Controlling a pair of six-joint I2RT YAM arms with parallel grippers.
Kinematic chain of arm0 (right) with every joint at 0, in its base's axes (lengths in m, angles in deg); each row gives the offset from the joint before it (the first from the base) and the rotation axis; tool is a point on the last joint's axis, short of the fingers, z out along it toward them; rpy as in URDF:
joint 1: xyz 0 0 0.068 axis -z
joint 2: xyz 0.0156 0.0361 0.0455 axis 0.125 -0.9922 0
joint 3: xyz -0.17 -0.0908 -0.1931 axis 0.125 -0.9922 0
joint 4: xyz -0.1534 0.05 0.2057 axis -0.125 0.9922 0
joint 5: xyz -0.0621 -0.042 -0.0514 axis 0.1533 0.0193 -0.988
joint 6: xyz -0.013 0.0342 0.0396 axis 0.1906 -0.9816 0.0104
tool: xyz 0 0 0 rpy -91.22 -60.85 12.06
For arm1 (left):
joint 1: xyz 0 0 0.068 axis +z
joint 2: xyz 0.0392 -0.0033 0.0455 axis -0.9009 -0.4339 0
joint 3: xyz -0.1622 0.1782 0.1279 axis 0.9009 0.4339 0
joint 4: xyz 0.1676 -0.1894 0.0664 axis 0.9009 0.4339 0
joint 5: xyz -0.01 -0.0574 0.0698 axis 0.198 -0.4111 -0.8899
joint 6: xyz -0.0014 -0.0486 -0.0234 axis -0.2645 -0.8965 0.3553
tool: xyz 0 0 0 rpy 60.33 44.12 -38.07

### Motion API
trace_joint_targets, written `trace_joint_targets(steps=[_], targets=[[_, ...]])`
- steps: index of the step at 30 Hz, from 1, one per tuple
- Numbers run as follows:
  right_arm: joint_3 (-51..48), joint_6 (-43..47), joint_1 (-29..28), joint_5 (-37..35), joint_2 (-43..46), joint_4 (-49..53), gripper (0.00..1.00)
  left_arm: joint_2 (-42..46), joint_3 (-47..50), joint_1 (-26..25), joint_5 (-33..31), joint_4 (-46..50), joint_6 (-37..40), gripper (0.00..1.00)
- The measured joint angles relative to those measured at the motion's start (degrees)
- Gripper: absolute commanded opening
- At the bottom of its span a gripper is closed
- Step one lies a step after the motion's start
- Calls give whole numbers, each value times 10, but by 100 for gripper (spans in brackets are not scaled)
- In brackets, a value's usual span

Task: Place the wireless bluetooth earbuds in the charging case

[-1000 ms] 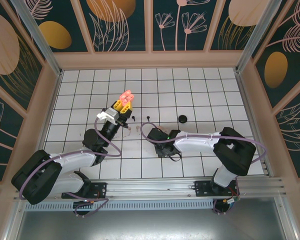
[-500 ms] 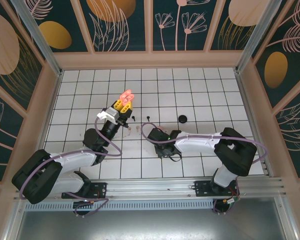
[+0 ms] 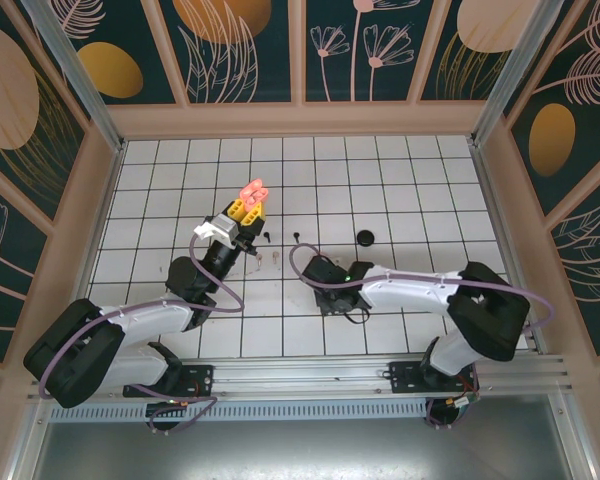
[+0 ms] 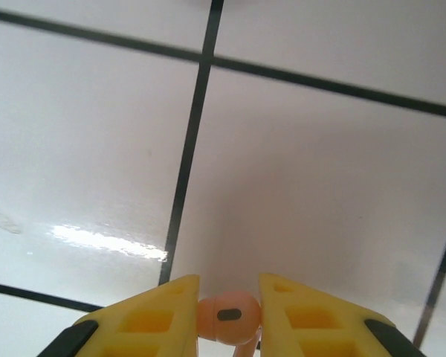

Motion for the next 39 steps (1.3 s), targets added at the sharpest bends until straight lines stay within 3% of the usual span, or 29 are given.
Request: trace_joint_targets(steps=[7,15,21,28,39], targets=[[1,16,33,-41,97,-34,23,-5,-17,0,5,8,7,0],[63,98,92,-66,163,-121,23,-22,-43,0,24,17,22,0],[163,175,132,-63,162,-176,23,-41,-58,0,39,17,27,0],[272,253,139,-37,122,-240,23,-63,-80,0,69,17,33,0],[282,296,139,34,95,-326,24,-100,-124,0,110,7,37,0]])
